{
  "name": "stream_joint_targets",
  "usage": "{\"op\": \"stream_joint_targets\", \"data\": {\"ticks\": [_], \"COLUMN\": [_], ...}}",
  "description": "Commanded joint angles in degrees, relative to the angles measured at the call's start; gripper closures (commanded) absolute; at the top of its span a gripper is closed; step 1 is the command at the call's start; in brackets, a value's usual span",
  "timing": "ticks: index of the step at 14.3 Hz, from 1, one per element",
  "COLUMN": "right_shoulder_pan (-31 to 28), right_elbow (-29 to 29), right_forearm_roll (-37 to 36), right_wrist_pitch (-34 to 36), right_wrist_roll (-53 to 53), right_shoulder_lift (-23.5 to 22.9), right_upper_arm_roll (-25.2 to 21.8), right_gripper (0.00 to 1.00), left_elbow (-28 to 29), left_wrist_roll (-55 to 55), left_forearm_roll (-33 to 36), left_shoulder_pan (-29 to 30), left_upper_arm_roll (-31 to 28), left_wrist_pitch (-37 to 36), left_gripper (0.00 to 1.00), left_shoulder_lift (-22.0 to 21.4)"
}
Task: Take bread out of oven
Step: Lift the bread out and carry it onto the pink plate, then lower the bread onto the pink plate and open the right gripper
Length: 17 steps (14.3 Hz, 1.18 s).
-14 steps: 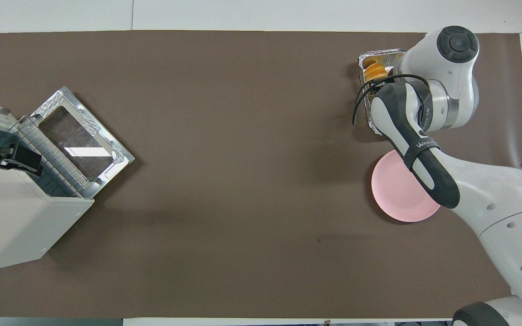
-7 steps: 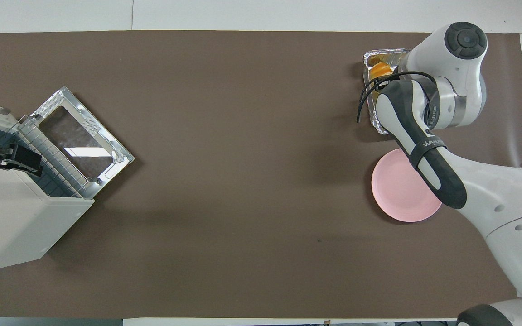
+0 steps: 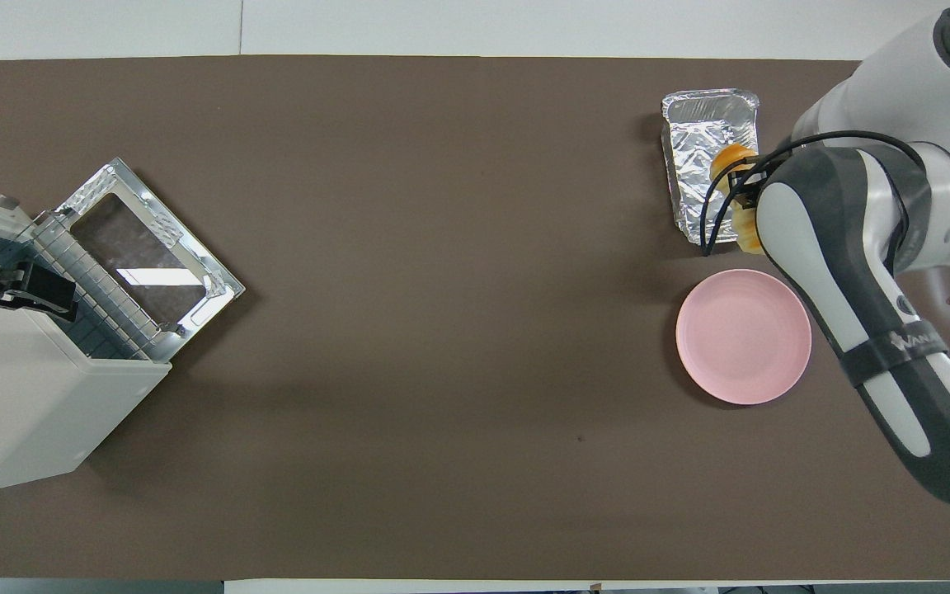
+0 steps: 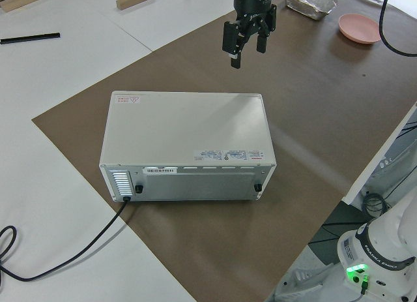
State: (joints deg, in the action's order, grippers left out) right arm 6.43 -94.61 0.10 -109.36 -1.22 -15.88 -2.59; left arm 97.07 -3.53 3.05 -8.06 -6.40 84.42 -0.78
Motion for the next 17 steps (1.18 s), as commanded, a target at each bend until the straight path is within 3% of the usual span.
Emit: {"op": "stream_joint_targets", "data": {"ticks": [1,4,7,13,17], "right_shoulder_pan": [-0.4,-0.4,-0.3,-0.2,-0.2], "right_elbow": [-15.0,-31.1,-44.5,-51.5,-52.6], "right_forearm_roll": [1.4,1.5,1.5,1.5,1.5], "right_wrist_pitch": [-3.6,-14.5,-28.0,-39.0,-40.0], "right_wrist_roll": [-1.2,-1.2,-1.2,-1.0,-0.8], "right_shoulder_lift": [11.5,20.3,24.7,23.2,23.0], "right_upper_arm_roll": [0.4,0.4,0.5,0.5,0.5], "right_gripper": [1.0,1.0,1.0,1.0,1.0], "left_elbow": [-0.1,-0.1,-0.1,-0.1,-0.1], "left_wrist_roll": [-0.2,-0.2,-0.2,-0.2,-0.2], "left_forearm_roll": [0.0,0.0,0.1,0.0,0.0], "left_shoulder_pan": [0.1,0.1,0.1,0.1,0.1], "left_upper_arm_roll": [0.0,0.0,0.0,0.0,0.0], "left_wrist_pitch": [0.3,0.3,0.3,0.3,0.3], "left_gripper": [0.0,0.0,0.0,0.0,0.0], "left_shoulder_lift": [-0.5,-0.5,-0.5,-0.5,-0.5]}}
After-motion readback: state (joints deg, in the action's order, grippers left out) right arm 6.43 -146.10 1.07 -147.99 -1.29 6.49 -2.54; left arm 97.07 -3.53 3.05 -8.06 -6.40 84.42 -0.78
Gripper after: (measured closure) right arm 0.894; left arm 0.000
